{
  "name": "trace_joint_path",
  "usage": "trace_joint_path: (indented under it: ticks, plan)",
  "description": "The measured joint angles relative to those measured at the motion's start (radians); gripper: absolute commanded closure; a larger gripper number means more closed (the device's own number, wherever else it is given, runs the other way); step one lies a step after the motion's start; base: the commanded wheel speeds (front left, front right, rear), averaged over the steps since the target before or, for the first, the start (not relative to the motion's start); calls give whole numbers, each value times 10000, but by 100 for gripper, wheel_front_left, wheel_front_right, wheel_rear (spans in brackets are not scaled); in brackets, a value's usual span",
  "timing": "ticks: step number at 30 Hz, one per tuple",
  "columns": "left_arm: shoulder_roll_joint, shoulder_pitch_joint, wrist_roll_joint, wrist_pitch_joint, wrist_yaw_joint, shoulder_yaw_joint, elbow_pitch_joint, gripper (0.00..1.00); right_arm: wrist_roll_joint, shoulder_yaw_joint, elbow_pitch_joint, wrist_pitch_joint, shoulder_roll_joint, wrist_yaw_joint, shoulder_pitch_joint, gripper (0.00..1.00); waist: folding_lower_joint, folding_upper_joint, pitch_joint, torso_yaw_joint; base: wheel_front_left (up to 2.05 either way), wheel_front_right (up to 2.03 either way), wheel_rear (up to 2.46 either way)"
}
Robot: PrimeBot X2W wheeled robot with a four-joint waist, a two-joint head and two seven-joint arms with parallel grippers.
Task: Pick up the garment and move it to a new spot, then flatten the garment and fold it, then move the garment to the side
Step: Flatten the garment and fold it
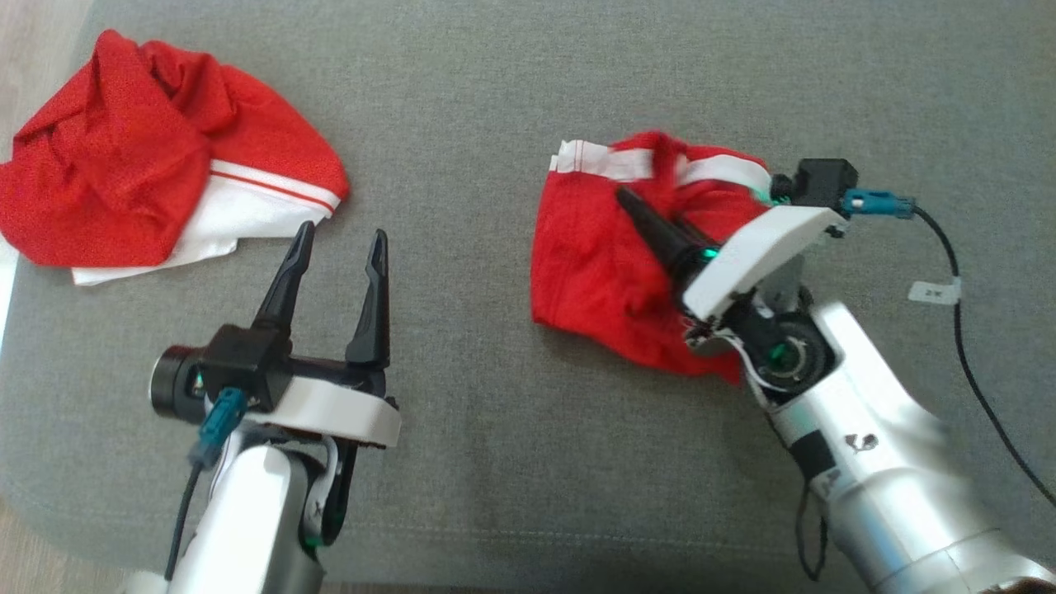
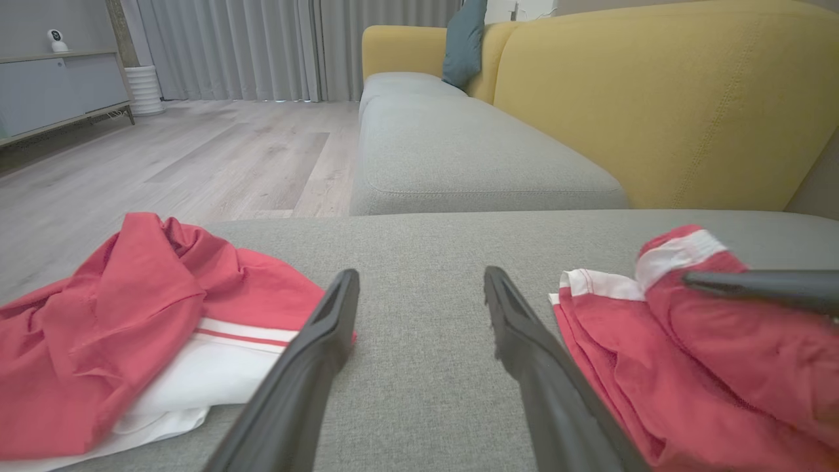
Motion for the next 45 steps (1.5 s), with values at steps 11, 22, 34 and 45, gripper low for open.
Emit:
trace_joint_path:
  ticks: [11, 22, 34, 45]
  plan:
    - [-48, -11, 69, 0, -42, 61, 4, 0, -2786, 2140, -291, -3164, -86, 0, -212, 0, 0, 0, 30, -152, 0, 0, 0]
    - [-27, 27, 73, 0, -25, 418, 17, 0, -5651, 155, -978, -5262, -1131, 0, 665, 0, 0, 0, -244, -559, 0, 0, 0]
    - [199, 779, 71, 0, 194, 934, 0, 0, -8057, -3346, -4180, -4514, -1131, 0, 4048, 0, 0, 0, -904, -1064, 0, 0, 0]
    - [313, 1616, 69, 63, 278, 894, 115, 0, -8755, -4009, -6140, -3457, -347, 0, 6199, 0, 0, 0, -1886, -1384, 0, 0, 0]
